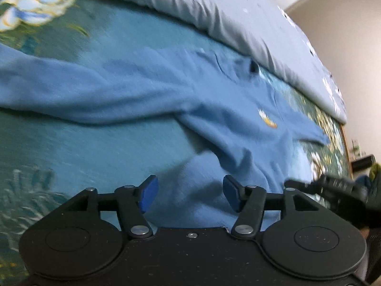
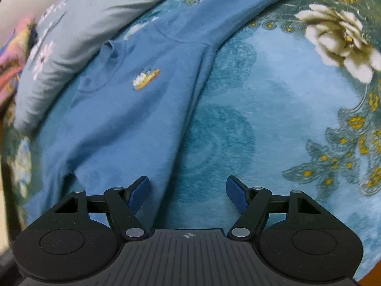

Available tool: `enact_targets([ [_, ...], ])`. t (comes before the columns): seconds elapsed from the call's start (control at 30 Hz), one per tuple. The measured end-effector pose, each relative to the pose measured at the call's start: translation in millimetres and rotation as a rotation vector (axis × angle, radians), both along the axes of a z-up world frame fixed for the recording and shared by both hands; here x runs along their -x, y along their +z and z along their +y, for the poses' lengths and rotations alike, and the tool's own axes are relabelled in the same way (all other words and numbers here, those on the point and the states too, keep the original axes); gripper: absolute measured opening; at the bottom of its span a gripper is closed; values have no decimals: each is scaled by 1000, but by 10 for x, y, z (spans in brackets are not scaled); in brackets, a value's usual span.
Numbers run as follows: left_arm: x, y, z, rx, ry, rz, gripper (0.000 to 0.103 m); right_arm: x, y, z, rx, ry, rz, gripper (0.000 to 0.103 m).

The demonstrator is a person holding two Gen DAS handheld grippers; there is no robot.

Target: Fold clothes

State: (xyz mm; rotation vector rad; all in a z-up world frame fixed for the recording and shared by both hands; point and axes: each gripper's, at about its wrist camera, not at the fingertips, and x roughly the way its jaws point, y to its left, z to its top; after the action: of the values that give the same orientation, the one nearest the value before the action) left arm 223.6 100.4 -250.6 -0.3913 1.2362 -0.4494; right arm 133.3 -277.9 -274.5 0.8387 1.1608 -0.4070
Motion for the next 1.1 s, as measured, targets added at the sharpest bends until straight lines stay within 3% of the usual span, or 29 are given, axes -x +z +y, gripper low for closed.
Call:
enact_targets([
  [0.13,-12,-131,-166,3,-65,32,51,-121,-19,48,-49,-3,-21,69],
  [0.2,12,-147,-180,2,-80,38,27,-201,6,91,-40,20,-32,69],
  [0.23,25,-139,-191,-2,-80,31,7,-238,22,108,-33,30,-35,69],
  [0.33,53,-80,-190,18,-63,-4,4,-339,69,139,-16,55,-43,69],
  [0.5,-155,95,23,96,110,-62,4,-368,139,59,19,43,-51,70],
  [0.6,-433,112,121,71,168,-92,4,-314,135,-42,29,18,-45,71],
  [0.77,-683,210,109,15,146,-164,4,-203,58,-83,28,13,-22,72],
  [0.9,-729,155,154,-24,191,-160,4,-117,-48,-72,-37,-10,-8,72],
  [1.1,-754,94,157,-35,238,-140,5,-211,-202,161,-114,47,-29,72],
])
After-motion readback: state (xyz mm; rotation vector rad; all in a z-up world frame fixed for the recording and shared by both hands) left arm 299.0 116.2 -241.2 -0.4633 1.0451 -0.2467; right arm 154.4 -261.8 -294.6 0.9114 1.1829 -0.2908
